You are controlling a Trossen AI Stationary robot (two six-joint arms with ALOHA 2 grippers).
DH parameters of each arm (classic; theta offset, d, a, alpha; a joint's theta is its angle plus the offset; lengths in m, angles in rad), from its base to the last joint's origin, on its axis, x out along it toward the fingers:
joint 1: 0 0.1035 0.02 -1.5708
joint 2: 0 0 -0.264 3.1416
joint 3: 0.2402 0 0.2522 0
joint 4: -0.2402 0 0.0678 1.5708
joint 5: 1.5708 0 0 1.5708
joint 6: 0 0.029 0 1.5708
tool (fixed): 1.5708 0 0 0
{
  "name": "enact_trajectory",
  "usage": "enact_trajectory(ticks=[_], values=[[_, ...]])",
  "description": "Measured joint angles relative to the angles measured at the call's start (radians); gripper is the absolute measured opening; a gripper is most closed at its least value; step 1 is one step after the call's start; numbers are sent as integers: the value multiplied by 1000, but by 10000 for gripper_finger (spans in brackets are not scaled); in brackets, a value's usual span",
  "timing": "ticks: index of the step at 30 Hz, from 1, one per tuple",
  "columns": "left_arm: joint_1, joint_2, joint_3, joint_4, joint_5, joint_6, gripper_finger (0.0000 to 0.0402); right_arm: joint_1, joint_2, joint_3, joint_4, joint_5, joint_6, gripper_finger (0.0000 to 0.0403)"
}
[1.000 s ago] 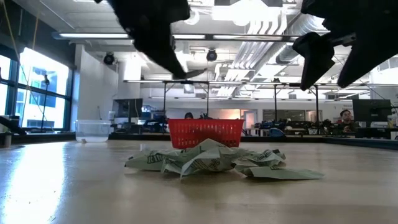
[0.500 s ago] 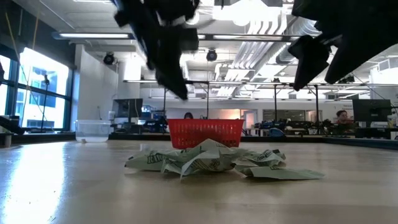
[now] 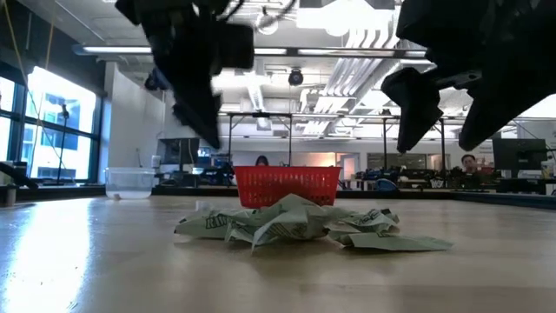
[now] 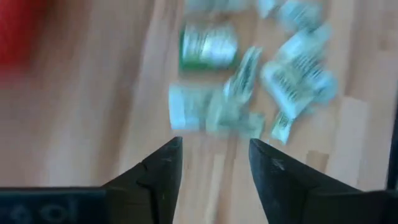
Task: Pick and place items into bin
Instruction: Put the green stevia packet into the red bin
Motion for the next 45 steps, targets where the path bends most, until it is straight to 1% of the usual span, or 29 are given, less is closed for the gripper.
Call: enact_trajectory(ticks=[3,5,7,9,13,15,17,20,25,27,29,32,34,36,38,40,43,45], values=[[-25,60,-4,37,37,-222,212,2,-6,0,-35,-4,152,330],[-59,93,7,109,36,-373,211,1,-6,1,-68,-7,256,330],[-96,124,23,120,7,-487,211,1,-6,0,-115,-6,316,330],[-129,158,54,110,-38,-572,211,0,-6,0,-133,13,337,330],[-162,193,106,64,-138,-674,211,0,-6,0,-140,23,334,330],[-165,210,116,37,-188,-686,211,0,-6,0,-137,30,358,330],[-164,235,129,30,-209,-690,211,1,-6,0,-127,62,397,330],[-163,261,131,-24,-217,-712,211,0,-7,2,-121,75,448,330],[-164,299,136,-13,-240,-752,210,0,-7,4,-110,71,508,330],[-164,301,135,-8,-246,-769,201,0,-7,4,-111,71,515,330],[-164,302,134,-10,-254,-776,180,0,-7,4,-110,76,508,330],[-165,303,133,-17,-287,-806,129,-4,-7,4,-111,100,504,330],[-164,302,161,-24,-290,-819,92,-7,-7,4,-112,102,508,330],[-169,311,197,-17,-290,-822,63,-9,-7,4,-112,103,508,330],[-184,310,237,-26,-320,-819,48,-9,-7,4,-113,111,508,330],[-203,309,279,-17,-376,-791,40,-9,-7,4,-116,113,508,330],[-208,321,326,-106,-410,-783,23,-9,-7,4,-119,113,520,330],[-203,329,356,-146,-421,-769,22,-9,-7,4,-125,114,530,330]])
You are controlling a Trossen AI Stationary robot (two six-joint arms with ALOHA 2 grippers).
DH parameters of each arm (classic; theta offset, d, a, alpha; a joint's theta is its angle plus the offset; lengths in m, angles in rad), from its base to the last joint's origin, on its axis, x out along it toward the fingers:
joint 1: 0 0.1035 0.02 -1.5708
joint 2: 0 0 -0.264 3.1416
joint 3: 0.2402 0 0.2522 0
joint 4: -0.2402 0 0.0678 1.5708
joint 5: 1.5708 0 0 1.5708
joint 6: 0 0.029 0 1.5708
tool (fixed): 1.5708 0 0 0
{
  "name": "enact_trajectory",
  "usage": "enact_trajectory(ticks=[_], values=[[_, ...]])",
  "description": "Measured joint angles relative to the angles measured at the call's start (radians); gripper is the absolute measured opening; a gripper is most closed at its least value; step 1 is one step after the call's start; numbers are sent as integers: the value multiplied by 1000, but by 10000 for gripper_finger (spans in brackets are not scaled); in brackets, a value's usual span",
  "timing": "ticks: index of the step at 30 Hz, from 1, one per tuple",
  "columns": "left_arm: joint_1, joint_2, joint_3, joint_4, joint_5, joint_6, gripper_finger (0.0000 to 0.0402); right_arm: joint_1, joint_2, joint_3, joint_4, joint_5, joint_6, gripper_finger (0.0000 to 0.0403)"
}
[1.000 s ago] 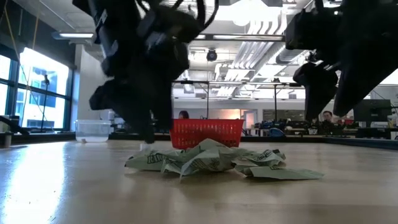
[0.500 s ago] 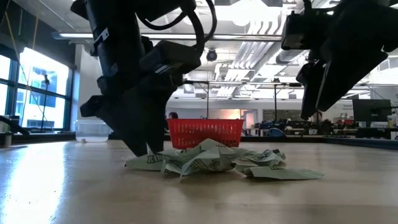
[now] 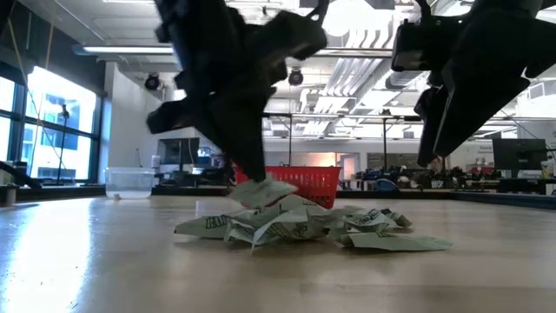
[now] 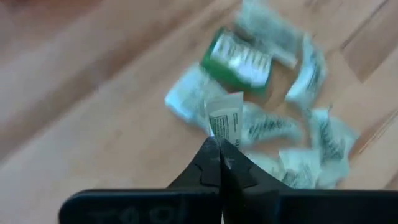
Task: Pick and place items into bin
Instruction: Put the green stevia packet into the red bin
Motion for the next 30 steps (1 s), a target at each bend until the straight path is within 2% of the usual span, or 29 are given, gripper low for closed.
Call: enact_trajectory(ticks=[3,6,9,12,14,16,19,23,30], values=[[-6,1,64,-93,-12,39,22,0,0,0,-14,1,0,330],[-2,1,151,-254,-107,121,22,0,0,0,-33,1,0,330],[67,1,248,-471,-253,219,22,12,-6,0,-36,-2,0,330],[169,-4,297,-518,-326,380,22,38,-24,0,-34,19,1,330],[244,-2,299,-450,-267,507,22,46,-33,0,-40,23,8,330],[308,0,298,-380,-138,601,22,51,-42,0,-79,26,26,330],[360,-1,293,-371,67,585,32,53,-53,0,-162,38,46,330],[273,-2,264,-403,136,479,106,63,-54,0,-253,93,48,330],[126,38,228,-351,91,239,268,63,-54,0,-212,114,23,330]])
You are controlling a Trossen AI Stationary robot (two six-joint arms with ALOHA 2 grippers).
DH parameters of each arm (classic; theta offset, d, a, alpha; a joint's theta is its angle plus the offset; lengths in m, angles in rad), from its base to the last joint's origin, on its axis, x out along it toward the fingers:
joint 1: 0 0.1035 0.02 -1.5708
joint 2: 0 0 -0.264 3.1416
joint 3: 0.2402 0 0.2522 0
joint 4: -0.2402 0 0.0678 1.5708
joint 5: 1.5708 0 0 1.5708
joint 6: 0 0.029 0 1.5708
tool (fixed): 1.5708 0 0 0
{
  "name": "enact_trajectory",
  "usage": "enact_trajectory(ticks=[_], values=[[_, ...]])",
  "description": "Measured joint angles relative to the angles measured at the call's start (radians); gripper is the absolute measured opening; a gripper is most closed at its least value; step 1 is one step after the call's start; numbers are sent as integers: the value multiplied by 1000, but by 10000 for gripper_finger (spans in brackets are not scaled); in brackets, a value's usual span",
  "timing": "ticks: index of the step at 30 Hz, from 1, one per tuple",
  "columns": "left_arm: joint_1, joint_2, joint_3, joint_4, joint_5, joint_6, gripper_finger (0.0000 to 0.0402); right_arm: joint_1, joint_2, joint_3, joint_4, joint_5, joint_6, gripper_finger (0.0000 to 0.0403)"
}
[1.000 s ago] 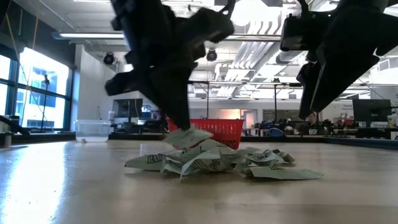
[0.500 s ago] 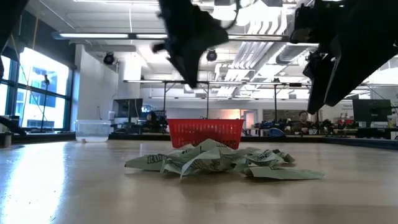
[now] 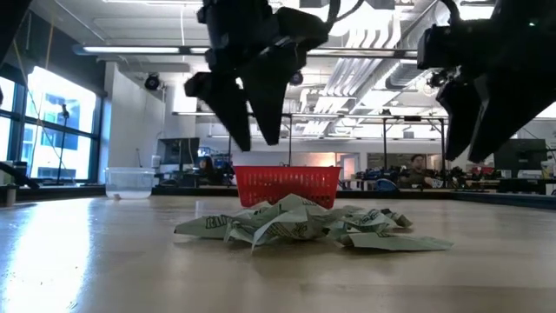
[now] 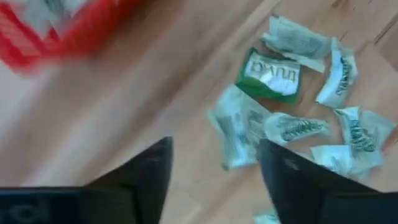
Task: Pick and place items into bin
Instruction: Put the green stevia packet into the red bin
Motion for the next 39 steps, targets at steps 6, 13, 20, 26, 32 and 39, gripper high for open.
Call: enact_trajectory(ticks=[6,13,20,26,32,39], values=[[-31,71,1,2,67,-182,306,-10,0,0,81,-4,-8,330],[-36,147,1,94,95,-213,253,-22,0,0,80,-57,-15,330],[-35,186,6,56,84,-151,146,-22,0,0,71,-71,27,330],[-18,162,14,-66,94,-24,30,-22,0,0,64,-68,29,330],[14,22,140,-220,-14,80,35,-40,0,0,64,38,19,330],[145,-55,240,-134,-310,400,34,-108,0,0,54,67,-56,330]])
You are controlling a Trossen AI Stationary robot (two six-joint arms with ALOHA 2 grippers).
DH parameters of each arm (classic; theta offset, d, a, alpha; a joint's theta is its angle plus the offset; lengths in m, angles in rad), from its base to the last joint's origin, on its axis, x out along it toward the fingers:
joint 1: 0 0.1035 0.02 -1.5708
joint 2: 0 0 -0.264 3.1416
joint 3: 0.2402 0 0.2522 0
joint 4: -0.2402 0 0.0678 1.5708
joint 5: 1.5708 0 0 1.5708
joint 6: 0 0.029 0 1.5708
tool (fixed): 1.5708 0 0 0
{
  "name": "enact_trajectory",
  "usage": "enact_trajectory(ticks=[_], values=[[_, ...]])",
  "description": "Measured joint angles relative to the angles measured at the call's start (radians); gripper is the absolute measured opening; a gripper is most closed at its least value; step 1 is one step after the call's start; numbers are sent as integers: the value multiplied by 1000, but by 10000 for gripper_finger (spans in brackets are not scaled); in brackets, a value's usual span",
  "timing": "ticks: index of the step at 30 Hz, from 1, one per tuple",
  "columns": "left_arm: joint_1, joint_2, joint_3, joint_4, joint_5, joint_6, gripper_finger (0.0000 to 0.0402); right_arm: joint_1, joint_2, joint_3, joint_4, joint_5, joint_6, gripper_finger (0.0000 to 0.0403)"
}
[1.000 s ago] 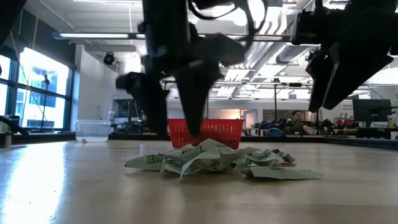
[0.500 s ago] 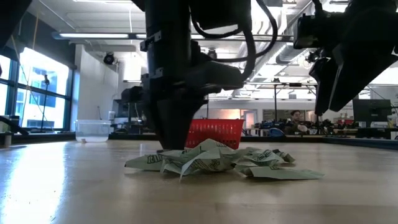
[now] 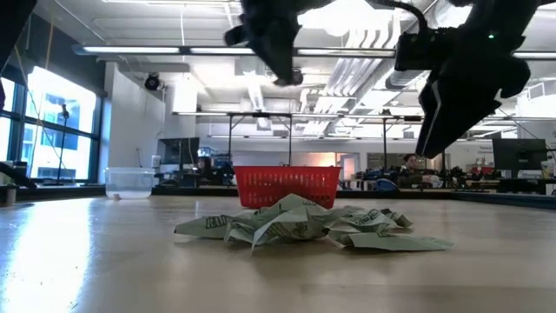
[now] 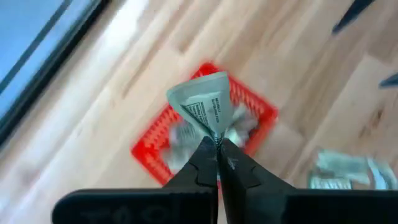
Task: Pick and place items into bin
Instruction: Put the green stevia packet into the red bin
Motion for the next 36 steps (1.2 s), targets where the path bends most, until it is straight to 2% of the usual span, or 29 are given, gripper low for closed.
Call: enact_trajectory(ticks=[1,7,15,17,20,27,31,36], values=[[29,-1,0,32,31,48,34,-6,0,0,-3,1,-10,330],[193,42,-80,213,362,224,34,-12,0,0,-50,-13,8,330],[332,48,-205,242,812,242,38,56,0,0,-141,-42,160,330],[349,47,-226,235,807,229,43,70,0,0,-141,-32,202,330],[353,48,-234,205,737,226,71,77,0,0,-128,-21,231,330],[305,11,-233,135,720,225,203,53,0,0,-122,-21,211,330],[233,-17,-233,84,698,198,273,42,0,0,-101,-35,176,330],[80,-35,-231,65,542,141,312,42,0,0,-47,-39,62,330]])
